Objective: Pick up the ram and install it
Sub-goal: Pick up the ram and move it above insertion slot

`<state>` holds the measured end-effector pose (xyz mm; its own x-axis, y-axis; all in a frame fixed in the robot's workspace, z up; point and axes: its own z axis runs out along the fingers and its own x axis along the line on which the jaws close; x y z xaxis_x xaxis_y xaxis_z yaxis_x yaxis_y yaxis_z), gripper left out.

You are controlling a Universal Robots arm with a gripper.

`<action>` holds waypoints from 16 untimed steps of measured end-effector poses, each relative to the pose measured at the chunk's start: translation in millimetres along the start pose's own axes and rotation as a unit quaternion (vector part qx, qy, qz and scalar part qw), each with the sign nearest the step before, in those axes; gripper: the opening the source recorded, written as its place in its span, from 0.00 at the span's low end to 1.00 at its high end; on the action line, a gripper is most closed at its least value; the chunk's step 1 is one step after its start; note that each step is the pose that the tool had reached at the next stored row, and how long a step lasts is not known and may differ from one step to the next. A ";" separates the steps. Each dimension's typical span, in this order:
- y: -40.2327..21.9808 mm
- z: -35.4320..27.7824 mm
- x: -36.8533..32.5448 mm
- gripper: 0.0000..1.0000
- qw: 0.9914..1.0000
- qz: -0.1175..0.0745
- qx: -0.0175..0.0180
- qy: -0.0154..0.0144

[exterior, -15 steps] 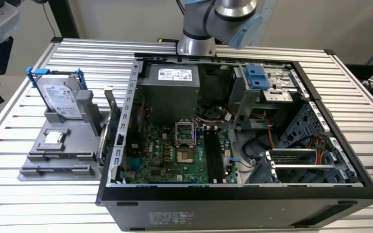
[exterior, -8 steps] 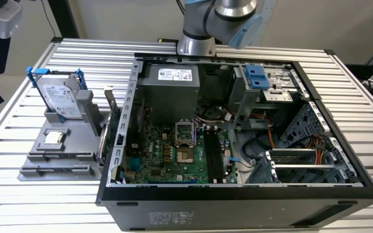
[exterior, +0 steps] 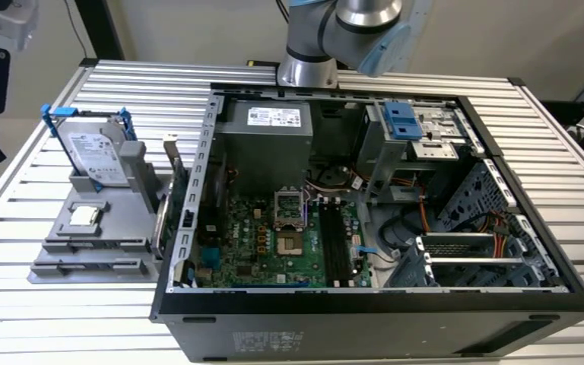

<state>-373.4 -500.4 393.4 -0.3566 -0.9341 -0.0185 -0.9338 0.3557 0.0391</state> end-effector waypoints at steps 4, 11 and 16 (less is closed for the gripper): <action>0.0 0.0 0.0 0.00 0.999 -0.037 0.001 0.001; 0.0 0.0 -0.1 0.00 0.996 -0.094 0.009 0.000; 0.0 0.3 0.0 0.00 0.990 -0.139 0.009 0.001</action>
<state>-373.5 -500.4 393.1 -0.0860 -0.9960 -0.0238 -0.9962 0.0857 0.0154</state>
